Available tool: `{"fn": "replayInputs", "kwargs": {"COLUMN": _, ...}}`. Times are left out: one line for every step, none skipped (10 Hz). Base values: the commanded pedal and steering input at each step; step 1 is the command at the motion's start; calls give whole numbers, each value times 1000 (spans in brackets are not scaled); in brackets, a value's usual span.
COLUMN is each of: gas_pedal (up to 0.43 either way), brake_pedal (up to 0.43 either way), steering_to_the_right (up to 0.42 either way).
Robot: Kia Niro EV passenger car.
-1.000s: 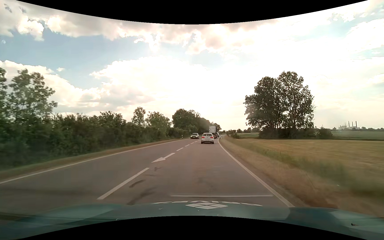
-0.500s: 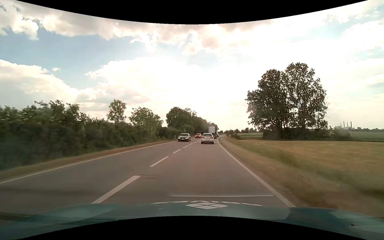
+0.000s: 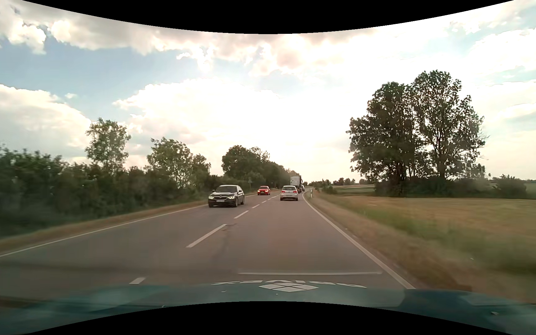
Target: Follow the waypoints while adhering to traffic rules and regulations
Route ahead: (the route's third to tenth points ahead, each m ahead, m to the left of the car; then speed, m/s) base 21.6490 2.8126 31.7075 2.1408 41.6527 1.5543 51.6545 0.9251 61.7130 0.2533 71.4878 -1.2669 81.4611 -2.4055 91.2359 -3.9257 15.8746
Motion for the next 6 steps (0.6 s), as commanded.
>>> {"fn": "replayInputs", "kwargs": {"gas_pedal": 220, "brake_pedal": 0, "steering_to_the_right": 9}}
{"fn": "replayInputs", "kwargs": {"gas_pedal": 220, "brake_pedal": 0, "steering_to_the_right": 8}}
{"fn": "replayInputs", "kwargs": {"gas_pedal": 220, "brake_pedal": 0, "steering_to_the_right": 9}}
{"fn": "replayInputs", "kwargs": {"gas_pedal": 220, "brake_pedal": 0, "steering_to_the_right": 9}}
{"fn": "replayInputs", "kwargs": {"gas_pedal": 220, "brake_pedal": 0, "steering_to_the_right": 8}}
{"fn": "replayInputs", "kwargs": {"gas_pedal": 220, "brake_pedal": 0, "steering_to_the_right": 8}}
